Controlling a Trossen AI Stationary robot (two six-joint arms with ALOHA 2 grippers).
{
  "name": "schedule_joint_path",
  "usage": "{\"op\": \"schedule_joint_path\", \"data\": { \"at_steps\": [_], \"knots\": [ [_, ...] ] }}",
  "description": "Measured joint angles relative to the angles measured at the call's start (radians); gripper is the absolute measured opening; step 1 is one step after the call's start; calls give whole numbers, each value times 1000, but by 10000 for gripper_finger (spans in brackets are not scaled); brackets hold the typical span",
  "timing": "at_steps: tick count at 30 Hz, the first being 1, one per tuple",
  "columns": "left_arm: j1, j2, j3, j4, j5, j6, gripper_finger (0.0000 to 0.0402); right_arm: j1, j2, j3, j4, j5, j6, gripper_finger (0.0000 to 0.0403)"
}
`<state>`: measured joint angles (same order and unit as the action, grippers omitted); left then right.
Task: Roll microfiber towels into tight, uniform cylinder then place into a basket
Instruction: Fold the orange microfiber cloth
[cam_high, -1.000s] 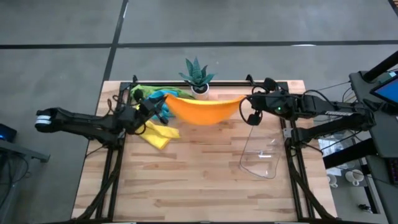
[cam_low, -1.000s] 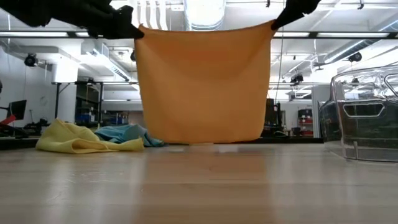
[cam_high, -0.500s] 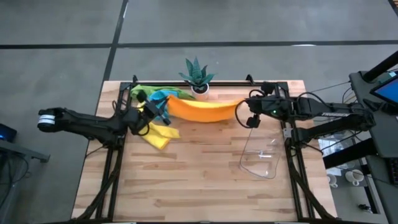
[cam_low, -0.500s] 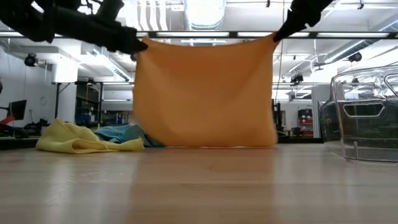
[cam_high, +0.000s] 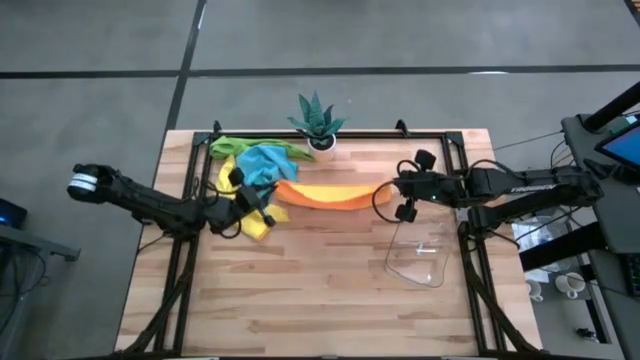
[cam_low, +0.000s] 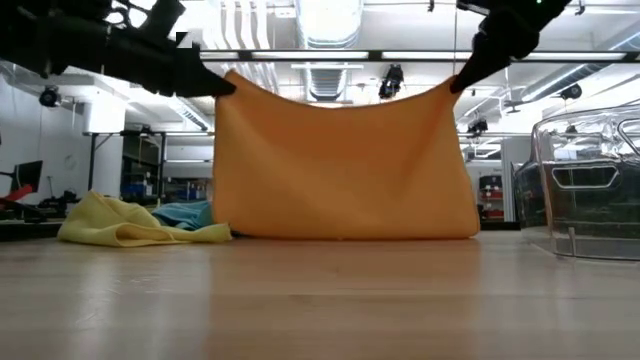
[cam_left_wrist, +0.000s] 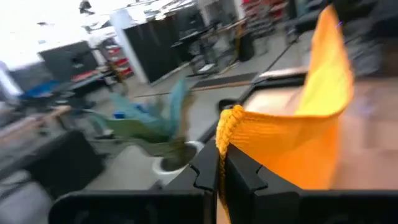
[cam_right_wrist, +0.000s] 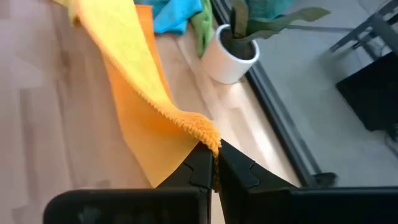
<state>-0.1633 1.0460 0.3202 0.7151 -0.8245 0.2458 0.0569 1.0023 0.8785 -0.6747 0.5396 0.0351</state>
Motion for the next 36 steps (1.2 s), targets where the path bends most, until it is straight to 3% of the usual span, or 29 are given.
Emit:
{"op": "schedule_joint_path", "data": {
  "at_steps": [8, 18, 26, 36],
  "knots": [
    [-99, 72, 0, -96, -48, -347, 0, 107, 0, -44, -2, -28, 156, 8],
    [-186, 243, 1, -98, -73, -709, 0, 216, 0, -95, -1, -105, 354, 8],
    [-277, 265, 18, -95, -149, -895, 0, 257, 60, -103, -1, -281, 494, 8],
    [-341, 381, 14, -130, -174, -1178, 0, 266, 177, -103, -1, -288, 534, 9]
  ]
}}
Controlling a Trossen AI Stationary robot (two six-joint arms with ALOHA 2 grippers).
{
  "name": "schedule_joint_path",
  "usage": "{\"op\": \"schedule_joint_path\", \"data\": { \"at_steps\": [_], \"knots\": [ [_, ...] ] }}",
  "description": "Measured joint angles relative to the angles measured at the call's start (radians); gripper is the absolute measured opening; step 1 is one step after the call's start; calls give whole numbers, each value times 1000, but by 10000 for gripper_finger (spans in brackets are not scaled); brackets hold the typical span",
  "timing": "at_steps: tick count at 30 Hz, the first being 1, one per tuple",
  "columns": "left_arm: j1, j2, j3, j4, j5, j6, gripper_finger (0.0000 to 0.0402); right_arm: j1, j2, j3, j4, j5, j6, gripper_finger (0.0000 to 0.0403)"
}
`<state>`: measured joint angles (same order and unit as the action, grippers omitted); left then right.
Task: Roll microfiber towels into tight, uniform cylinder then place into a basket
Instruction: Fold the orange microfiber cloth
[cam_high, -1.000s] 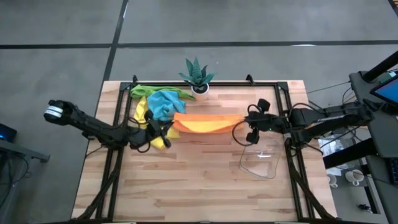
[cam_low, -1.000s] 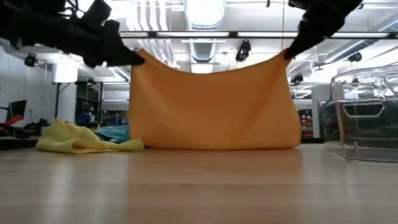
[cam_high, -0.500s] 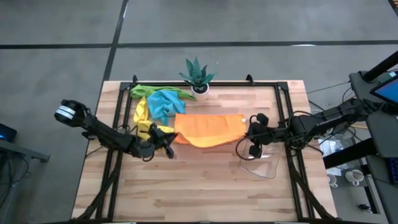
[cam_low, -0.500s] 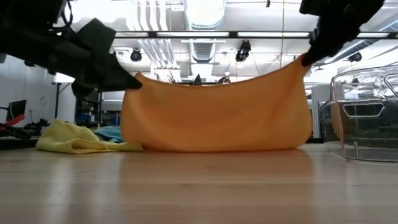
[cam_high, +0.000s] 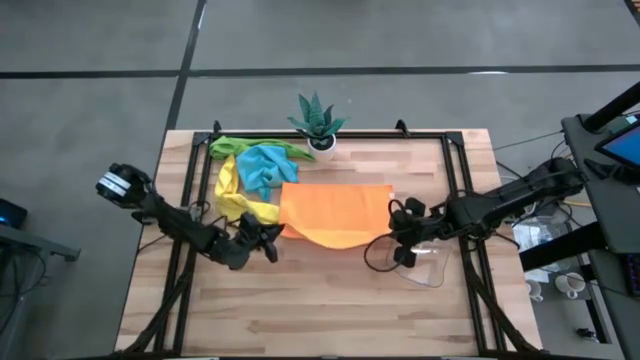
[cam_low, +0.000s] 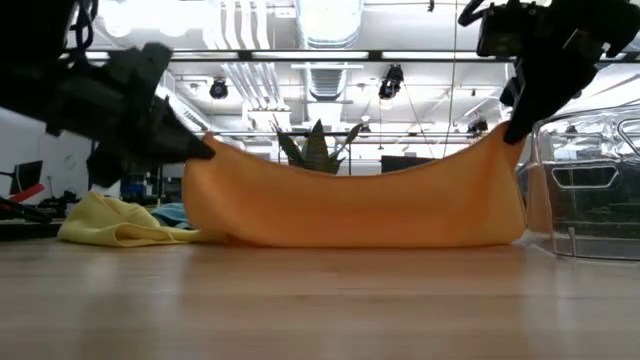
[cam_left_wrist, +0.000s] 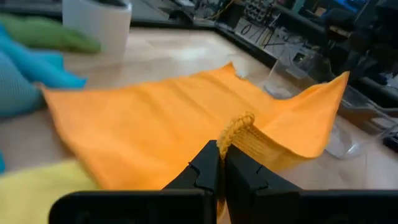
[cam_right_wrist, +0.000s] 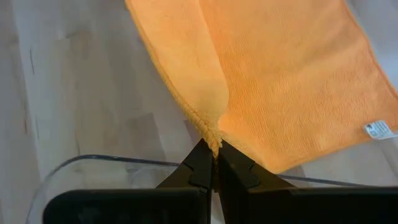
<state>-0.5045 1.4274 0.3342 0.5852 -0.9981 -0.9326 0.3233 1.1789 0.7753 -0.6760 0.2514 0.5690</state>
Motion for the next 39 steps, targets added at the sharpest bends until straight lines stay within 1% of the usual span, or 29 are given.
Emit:
{"op": "schedule_joint_path", "data": {
  "at_steps": [4, 7, 11, 15, 18, 23, 31, 35, 39],
  "knots": [
    [-37, 63, 11, 0, 0, -96, 0, 0, -9, 0, -1, -1, 8, 9],
    [-65, 77, 21, -2, 0, -132, 0, 0, -36, 0, -2, -29, 16, 8],
    [-71, 63, 28, -1, -37, -102, 0, 0, -53, 0, -32, -49, 43, 8],
    [-67, 55, 22, -2, -72, -77, 0, 0, -40, 0, -99, -49, 78, 8],
    [-66, 56, 21, -3, -86, -74, 0, -1, -21, 0, -70, -20, 74, 8],
    [-66, 56, 21, -2, -116, -36, 0, -11, 21, 0, 17, -15, 29, 8],
    [-65, 56, 22, 0, -129, -25, 0, -23, 119, 1, 20, -23, 25, 8],
    [-65, 56, 23, 0, -129, -25, 0, -23, 141, 2, -12, -83, 24, 8],
    [-65, 56, 23, 0, -129, -25, 0, -23, 123, 3, -76, -122, 17, 8]
  ]
}}
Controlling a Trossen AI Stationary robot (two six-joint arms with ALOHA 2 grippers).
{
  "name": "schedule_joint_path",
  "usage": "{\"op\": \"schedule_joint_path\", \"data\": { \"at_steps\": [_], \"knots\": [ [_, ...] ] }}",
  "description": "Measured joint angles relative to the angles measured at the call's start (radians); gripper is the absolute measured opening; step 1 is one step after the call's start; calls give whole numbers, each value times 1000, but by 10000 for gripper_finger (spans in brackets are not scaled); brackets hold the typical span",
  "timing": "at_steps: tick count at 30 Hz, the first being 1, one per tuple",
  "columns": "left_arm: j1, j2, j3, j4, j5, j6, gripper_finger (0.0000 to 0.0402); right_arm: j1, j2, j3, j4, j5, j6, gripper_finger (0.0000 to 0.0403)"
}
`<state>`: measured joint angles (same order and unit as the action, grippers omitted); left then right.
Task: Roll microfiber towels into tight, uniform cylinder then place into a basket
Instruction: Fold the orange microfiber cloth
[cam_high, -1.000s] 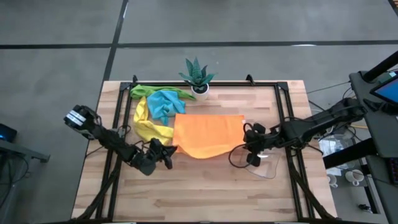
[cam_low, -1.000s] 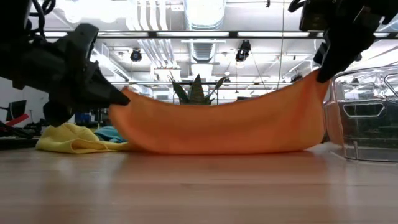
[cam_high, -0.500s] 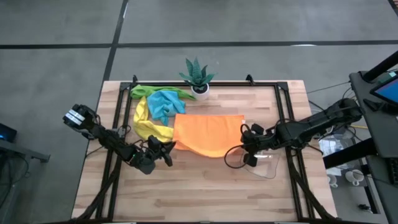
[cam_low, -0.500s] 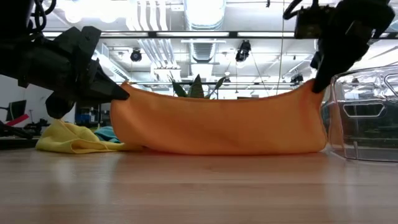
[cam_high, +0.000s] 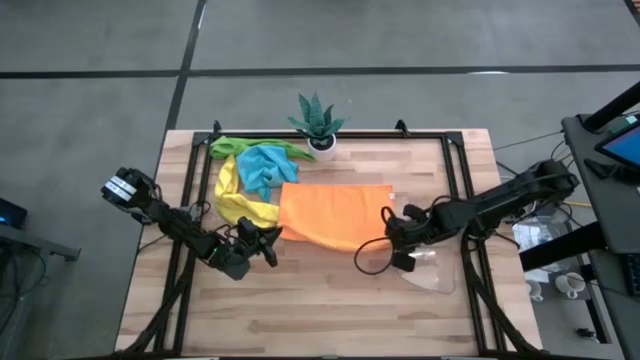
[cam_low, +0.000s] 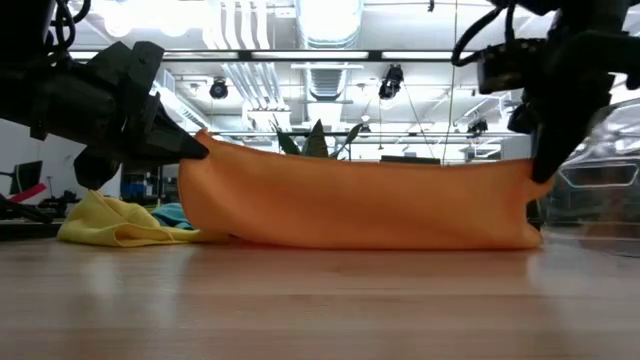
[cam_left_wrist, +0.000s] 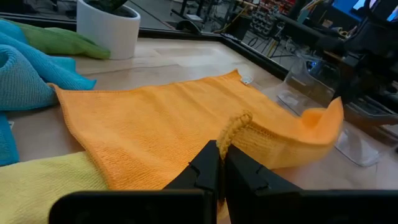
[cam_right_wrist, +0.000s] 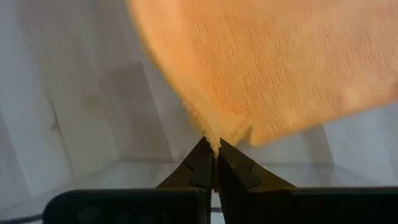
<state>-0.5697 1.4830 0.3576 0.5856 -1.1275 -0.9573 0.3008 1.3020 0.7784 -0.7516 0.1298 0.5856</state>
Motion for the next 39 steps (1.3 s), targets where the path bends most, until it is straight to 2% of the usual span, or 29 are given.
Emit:
{"op": "schedule_joint_path", "data": {
  "at_steps": [6, 10, 16, 20, 28, 32, 39],
  "knots": [
    [0, 0, 0, 0, 0, 2, 0, 0, -66, -2, -79, -27, -3, 8],
    [0, 0, -1, 0, 0, 2, 0, 0, -106, -3, -67, -29, -3, 8],
    [14, 0, -7, -2, -61, 5, 0, -19, -138, -3, 8, 51, -30, 8],
    [70, 6, -9, -3, -58, 9, 0, -64, -123, -3, 12, 79, -44, 8],
    [205, 10, 3, 9, -23, 179, 0, -184, -108, -3, 56, 138, -89, 8],
    [275, 19, 0, 8, 19, 183, 0, -246, -100, -3, 55, 160, -92, 8],
    [328, 63, 1, 18, 23, 180, 0, -321, -37, -3, 55, 169, -92, 8]
  ]
}}
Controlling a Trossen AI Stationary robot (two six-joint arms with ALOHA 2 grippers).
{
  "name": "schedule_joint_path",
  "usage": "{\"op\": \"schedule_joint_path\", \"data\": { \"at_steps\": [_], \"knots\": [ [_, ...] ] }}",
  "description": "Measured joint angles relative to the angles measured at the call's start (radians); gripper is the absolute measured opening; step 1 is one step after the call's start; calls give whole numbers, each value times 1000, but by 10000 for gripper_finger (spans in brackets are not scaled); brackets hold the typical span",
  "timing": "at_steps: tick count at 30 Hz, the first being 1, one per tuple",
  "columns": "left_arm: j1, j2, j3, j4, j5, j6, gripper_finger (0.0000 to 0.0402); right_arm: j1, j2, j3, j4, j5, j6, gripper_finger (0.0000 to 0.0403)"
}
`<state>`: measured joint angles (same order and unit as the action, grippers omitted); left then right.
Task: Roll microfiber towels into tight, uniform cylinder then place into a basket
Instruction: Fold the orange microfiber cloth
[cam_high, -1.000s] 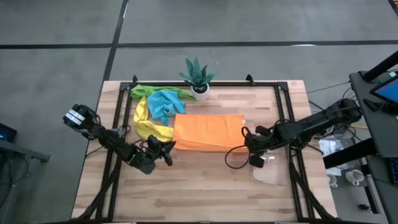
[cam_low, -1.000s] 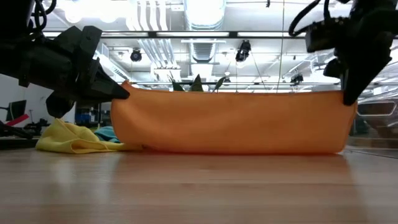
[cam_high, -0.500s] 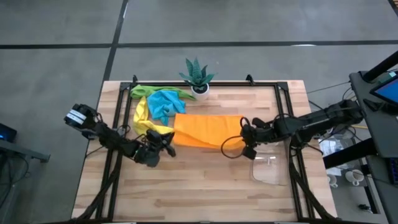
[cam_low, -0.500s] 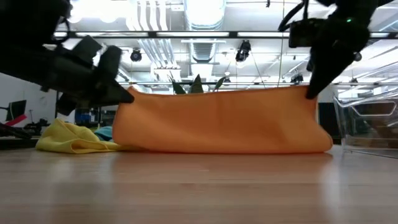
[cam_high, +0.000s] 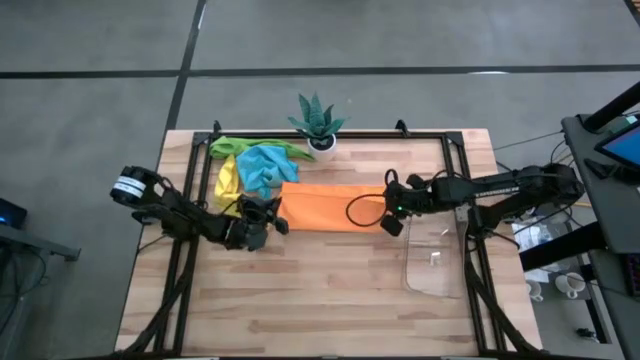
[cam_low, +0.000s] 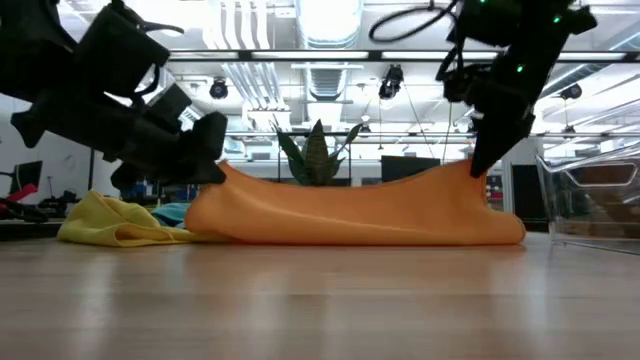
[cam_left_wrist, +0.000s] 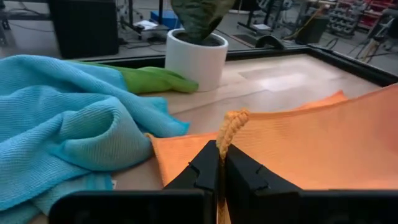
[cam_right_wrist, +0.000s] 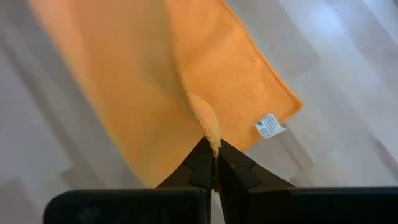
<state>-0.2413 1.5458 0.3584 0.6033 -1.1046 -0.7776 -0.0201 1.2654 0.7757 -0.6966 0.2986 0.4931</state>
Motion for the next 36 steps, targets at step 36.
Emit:
{"op": "schedule_joint_path", "data": {
  "at_steps": [36],
  "knots": [
    [85, 116, 20, 95, 55, 59, 0, -90, 171, 0, -2, 95, 22, 13]
  ]
}}
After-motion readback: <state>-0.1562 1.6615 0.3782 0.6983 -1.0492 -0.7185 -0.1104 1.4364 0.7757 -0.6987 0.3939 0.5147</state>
